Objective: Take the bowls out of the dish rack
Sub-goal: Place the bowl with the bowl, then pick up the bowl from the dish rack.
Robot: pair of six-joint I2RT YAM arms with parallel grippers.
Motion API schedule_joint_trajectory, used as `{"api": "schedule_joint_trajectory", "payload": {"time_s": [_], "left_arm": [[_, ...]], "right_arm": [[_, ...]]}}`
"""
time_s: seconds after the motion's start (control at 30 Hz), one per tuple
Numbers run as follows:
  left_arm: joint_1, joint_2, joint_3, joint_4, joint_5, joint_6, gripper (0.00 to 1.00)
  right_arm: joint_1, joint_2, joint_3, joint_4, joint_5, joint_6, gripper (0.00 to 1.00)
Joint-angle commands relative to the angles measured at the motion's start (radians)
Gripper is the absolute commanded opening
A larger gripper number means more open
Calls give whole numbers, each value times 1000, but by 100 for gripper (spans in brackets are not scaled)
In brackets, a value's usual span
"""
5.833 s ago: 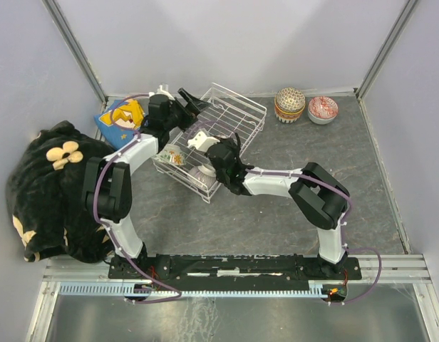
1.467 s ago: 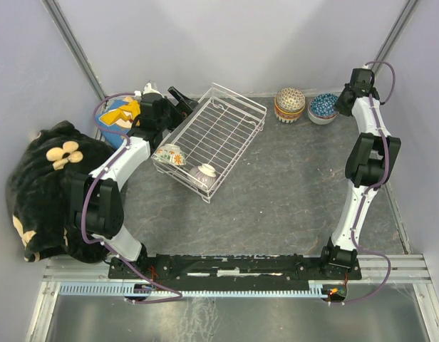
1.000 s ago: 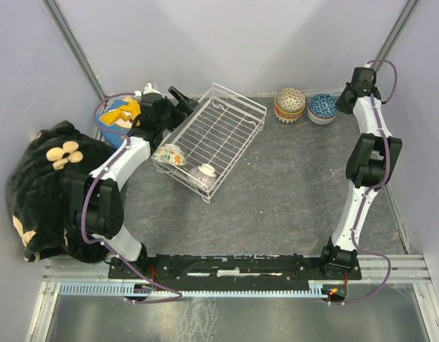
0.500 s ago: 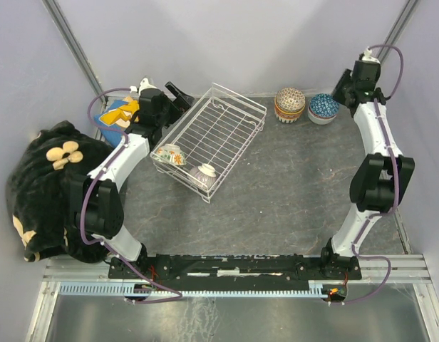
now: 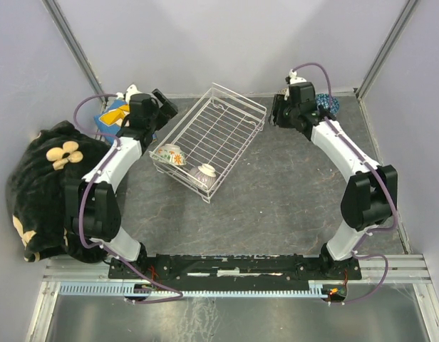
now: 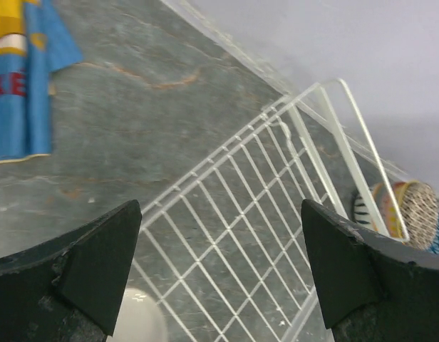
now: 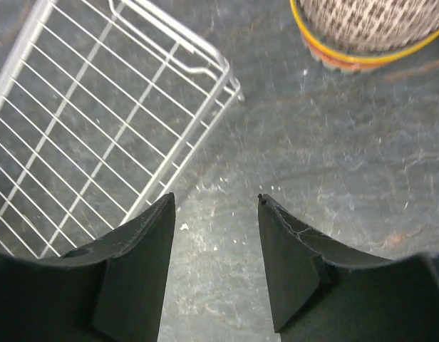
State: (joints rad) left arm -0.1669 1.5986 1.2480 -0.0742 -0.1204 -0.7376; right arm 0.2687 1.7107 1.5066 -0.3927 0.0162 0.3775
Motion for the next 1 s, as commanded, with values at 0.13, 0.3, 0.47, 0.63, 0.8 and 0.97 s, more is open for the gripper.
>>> {"api": "schedule_joint_trajectory", "payload": {"time_s": [0.13, 0.3, 0.47, 0.63, 0.8, 0.97], "left_arm": [[104, 3, -44, 35, 51, 62, 99], [122, 51, -64, 92, 111, 28, 99], [123, 88, -87, 151, 177, 1, 99], [123, 112, -118, 184, 226, -10, 99], [122, 118, -171, 227, 288, -27, 99], [114, 84, -238, 256, 308, -34, 99]], "right_arm": [[40, 15, -22, -58, 90, 3, 59], [60, 42, -55, -59, 106, 1, 60], [74, 94, -54, -51, 100, 1, 61], [91, 157, -19, -38, 86, 1, 61], [119, 223, 42, -35, 79, -4, 61], [132, 274, 100, -27, 78, -10, 61]]}}
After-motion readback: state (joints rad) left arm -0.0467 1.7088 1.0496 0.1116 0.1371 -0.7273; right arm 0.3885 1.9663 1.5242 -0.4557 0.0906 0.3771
